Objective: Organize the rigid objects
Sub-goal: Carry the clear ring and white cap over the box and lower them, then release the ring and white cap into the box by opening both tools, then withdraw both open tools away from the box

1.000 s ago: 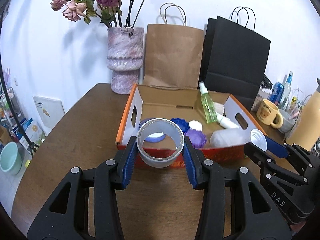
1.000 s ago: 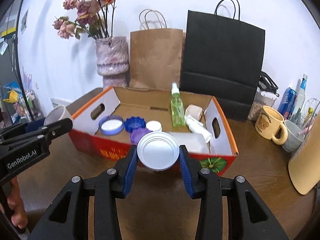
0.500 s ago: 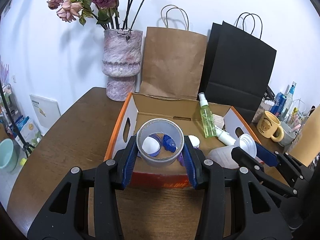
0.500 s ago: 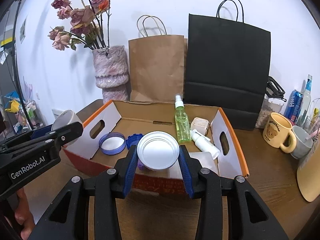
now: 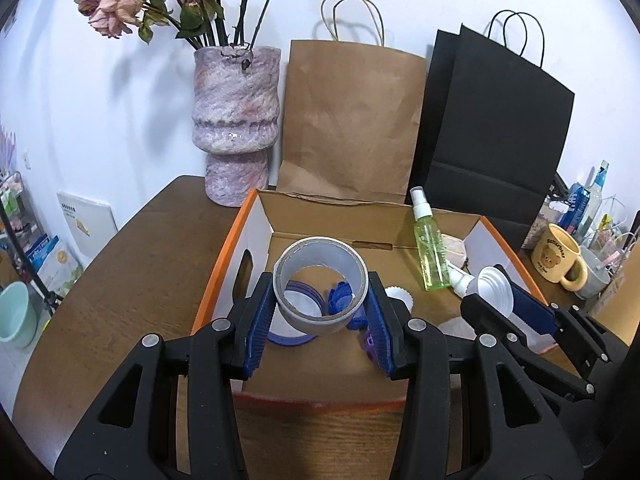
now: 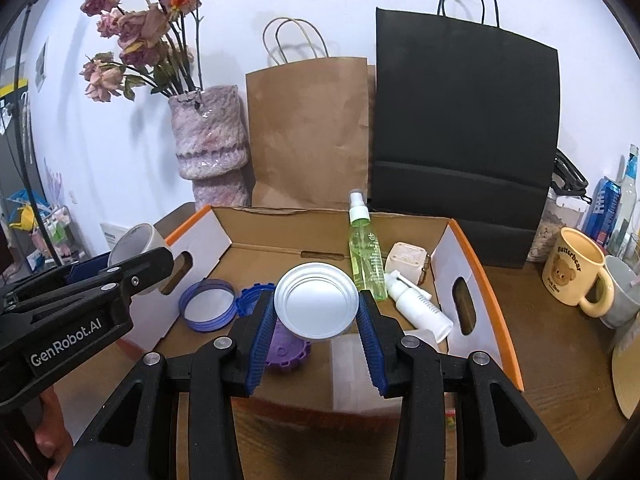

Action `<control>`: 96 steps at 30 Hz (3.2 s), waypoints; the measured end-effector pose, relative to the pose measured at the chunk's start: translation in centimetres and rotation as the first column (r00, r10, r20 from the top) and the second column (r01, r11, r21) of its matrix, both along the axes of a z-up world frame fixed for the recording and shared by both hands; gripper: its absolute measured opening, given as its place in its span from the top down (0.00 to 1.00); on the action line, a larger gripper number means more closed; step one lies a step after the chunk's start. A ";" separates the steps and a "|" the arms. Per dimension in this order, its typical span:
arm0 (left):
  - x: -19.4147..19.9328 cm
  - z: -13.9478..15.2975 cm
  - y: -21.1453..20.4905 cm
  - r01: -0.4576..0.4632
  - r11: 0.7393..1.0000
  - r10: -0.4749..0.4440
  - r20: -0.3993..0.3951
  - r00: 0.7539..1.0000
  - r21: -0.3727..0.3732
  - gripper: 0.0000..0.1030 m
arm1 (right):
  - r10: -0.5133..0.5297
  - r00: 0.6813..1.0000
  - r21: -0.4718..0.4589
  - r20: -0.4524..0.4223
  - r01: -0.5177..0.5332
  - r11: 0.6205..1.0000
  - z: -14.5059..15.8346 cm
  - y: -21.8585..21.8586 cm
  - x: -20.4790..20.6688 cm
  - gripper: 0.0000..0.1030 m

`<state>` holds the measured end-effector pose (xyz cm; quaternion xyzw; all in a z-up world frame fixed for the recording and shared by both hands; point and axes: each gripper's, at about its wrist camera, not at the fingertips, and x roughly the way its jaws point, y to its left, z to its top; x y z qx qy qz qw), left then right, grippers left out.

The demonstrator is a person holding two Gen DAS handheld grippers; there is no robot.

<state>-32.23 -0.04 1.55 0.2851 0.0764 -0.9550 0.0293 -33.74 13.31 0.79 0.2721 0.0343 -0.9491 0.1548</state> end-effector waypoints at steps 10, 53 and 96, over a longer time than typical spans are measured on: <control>-2.4 -0.6 0.0 0.002 0.999 -0.001 0.006 1.000 -0.032 0.61 | 0.002 1.000 0.034 -0.002 -0.002 0.999 -0.6 -0.1 -2.3 0.56; -1.9 -0.1 -2.1 -0.030 0.999 0.028 -0.075 0.997 -0.034 0.00 | -0.051 0.999 0.014 -0.018 0.051 0.999 -1.0 2.4 -3.1 0.00; 15.6 2.3 -2.3 0.059 0.995 -0.067 -0.108 0.992 -0.080 0.00 | 0.019 0.997 -0.002 -0.079 -0.019 1.000 2.8 5.1 16.3 0.00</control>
